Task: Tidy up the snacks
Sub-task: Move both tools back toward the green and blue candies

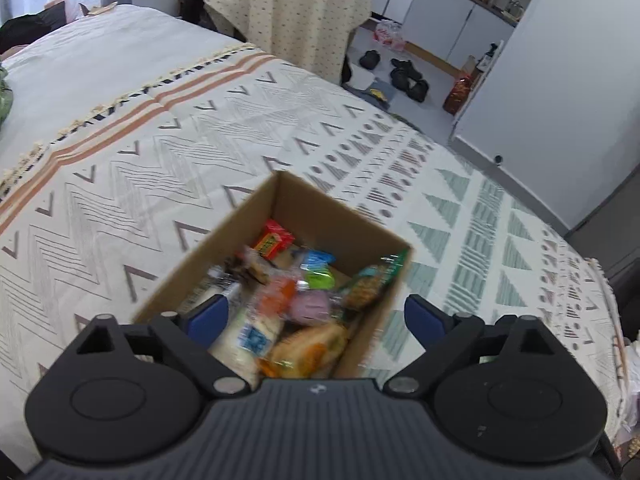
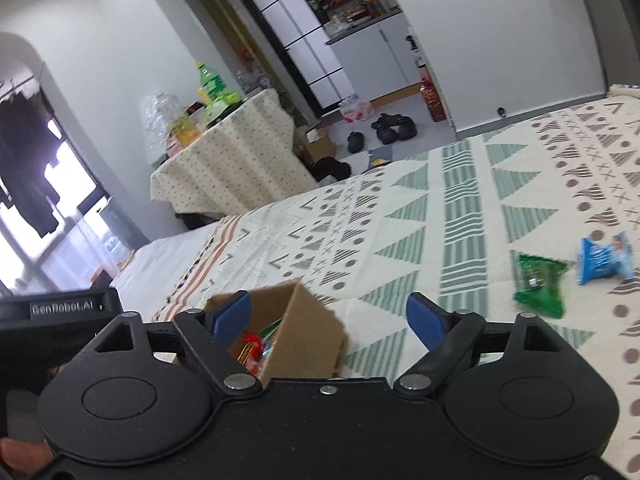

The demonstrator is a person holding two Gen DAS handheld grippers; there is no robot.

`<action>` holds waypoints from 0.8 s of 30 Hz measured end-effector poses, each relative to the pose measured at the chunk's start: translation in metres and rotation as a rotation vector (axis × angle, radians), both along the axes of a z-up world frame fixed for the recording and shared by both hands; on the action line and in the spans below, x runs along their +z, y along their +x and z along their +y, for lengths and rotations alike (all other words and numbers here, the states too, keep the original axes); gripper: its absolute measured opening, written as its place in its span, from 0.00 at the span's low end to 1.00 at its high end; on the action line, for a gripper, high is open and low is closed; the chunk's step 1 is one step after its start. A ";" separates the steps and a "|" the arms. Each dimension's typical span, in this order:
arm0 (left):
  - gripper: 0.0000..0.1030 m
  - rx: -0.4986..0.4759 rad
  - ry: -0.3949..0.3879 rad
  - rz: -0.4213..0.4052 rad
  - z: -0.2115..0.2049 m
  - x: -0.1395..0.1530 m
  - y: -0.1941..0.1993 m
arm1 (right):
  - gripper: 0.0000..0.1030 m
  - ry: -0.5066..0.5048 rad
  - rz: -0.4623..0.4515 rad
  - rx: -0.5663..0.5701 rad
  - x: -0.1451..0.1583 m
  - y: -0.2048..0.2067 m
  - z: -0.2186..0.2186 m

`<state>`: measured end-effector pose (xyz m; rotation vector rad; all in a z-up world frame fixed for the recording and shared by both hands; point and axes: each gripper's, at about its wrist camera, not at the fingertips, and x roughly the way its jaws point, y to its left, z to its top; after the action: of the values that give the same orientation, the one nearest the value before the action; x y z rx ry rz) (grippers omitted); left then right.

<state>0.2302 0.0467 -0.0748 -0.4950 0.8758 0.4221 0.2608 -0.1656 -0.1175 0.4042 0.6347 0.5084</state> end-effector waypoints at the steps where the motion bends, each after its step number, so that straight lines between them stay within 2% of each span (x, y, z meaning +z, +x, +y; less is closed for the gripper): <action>1: 1.00 -0.008 0.000 -0.006 -0.006 0.000 0.001 | 0.88 0.005 0.003 -0.007 0.001 0.000 -0.005; 6: 1.00 -0.047 -0.001 -0.042 -0.029 0.003 0.009 | 0.94 0.011 0.002 -0.045 0.005 0.003 -0.030; 9: 1.00 -0.058 0.027 -0.047 -0.043 0.002 0.016 | 0.94 0.035 0.026 -0.069 0.004 0.008 -0.046; 17: 1.00 -0.129 0.075 -0.062 -0.082 -0.005 0.036 | 0.95 0.020 0.024 -0.152 0.004 0.012 -0.086; 24: 1.00 -0.200 0.013 -0.031 -0.112 -0.020 0.055 | 0.95 0.035 0.050 -0.222 -0.007 0.017 -0.122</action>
<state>0.2855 -0.0648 -0.0947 -0.3963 0.8824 0.2366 0.2775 -0.2873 -0.1241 0.5155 0.6208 0.2990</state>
